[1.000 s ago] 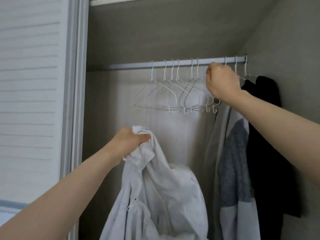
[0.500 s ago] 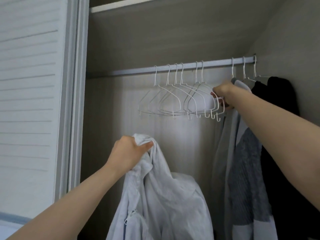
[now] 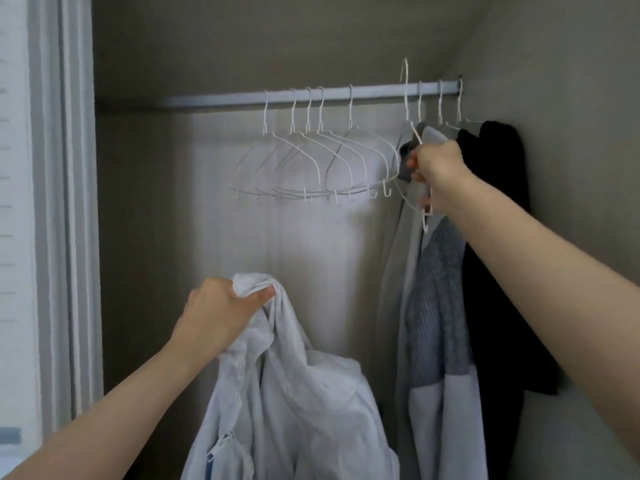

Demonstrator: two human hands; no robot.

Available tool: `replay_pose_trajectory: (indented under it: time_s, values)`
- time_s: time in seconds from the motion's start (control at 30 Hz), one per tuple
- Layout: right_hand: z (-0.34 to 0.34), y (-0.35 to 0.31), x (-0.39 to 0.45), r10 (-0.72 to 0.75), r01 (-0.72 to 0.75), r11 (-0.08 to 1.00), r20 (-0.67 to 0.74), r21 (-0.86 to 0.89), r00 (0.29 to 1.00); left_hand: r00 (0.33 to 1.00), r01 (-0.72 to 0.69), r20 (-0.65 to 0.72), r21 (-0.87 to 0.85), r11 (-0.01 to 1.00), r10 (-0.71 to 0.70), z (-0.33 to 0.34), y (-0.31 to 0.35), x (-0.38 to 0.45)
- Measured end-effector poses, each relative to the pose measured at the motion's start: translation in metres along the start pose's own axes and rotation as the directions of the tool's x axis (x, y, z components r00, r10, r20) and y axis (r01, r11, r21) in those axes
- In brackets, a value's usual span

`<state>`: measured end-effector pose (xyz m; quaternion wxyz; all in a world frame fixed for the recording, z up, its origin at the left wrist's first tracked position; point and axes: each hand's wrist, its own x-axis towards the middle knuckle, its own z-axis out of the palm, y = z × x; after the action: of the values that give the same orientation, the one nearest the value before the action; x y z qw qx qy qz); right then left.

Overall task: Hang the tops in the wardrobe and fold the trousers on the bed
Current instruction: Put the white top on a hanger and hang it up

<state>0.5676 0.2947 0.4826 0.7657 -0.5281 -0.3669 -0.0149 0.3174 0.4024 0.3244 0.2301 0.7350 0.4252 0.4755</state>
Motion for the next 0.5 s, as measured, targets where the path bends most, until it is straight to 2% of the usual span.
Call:
replay_pose_trajectory:
  time_s: [0.13, 0.3, 0.37, 0.5]
  values:
    - [-0.027, 0.033, -0.069, 0.072, -0.073, 0.995, 0.016, 0.074, 0.997, 0.990, 0.077, 0.118, -0.025, 0.997, -0.073, 0.019, -0.021, -0.016]
    - [-0.065, 0.071, -0.145, 0.201, -0.199, 0.980, 0.078, -0.032, 0.977, 0.967, 0.166, 0.186, 0.063, 0.984, -0.175, 0.046, -0.050, -0.040]
    - [-0.080, 0.083, -0.170, 0.313, -0.314, 0.949, 0.152, -0.018, 0.938, 0.960, 0.198, 0.189, 0.068, 0.978, -0.207, 0.053, -0.063, -0.048]
    - [-0.103, 0.117, -0.209, 0.534, -0.545, 0.837, 0.266, -0.038, 0.802, 0.943, 0.239, 0.230, 0.040, 0.970, -0.241, 0.067, -0.084, -0.068]
